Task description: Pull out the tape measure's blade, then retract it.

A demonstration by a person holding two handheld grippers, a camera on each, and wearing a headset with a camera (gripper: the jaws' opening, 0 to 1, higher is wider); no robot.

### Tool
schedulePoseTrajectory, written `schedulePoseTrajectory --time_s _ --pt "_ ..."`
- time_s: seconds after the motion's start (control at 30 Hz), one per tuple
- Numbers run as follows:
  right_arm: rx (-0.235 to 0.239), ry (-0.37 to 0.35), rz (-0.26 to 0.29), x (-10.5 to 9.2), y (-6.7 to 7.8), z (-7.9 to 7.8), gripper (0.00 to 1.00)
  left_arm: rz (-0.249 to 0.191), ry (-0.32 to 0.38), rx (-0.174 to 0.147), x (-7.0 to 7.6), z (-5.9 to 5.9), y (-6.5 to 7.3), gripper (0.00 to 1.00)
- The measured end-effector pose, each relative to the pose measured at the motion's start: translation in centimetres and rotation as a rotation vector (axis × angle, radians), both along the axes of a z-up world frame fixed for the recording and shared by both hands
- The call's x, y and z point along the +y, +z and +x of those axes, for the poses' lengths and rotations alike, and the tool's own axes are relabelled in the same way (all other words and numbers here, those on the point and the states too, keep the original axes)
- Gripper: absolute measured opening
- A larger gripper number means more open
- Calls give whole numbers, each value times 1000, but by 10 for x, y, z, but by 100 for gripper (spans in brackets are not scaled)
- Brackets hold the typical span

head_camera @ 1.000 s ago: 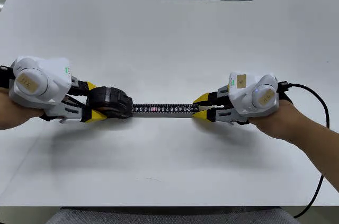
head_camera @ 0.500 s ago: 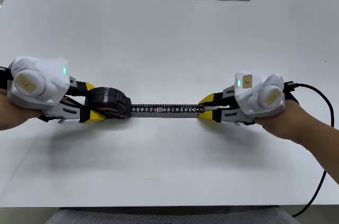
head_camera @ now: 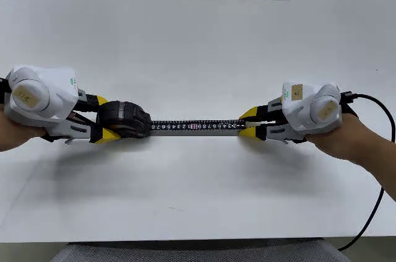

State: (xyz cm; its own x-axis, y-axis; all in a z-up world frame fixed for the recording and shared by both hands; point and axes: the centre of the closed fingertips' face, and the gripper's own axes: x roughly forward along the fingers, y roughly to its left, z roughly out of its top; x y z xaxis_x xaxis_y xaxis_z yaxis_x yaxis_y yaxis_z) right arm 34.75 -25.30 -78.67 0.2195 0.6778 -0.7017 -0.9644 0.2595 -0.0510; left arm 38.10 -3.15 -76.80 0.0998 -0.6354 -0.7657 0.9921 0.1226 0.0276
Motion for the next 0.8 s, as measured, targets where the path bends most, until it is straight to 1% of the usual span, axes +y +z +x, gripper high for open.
schedulePoseTrajectory --time_s 0.23,0.8 --pt "0 4 -15 -6 3 -3 8 4 -3 -1 0 0 0 27" --pt "1 -9 -45 -30 6 -8 8 8 -7 3 -1 -1 0 27"
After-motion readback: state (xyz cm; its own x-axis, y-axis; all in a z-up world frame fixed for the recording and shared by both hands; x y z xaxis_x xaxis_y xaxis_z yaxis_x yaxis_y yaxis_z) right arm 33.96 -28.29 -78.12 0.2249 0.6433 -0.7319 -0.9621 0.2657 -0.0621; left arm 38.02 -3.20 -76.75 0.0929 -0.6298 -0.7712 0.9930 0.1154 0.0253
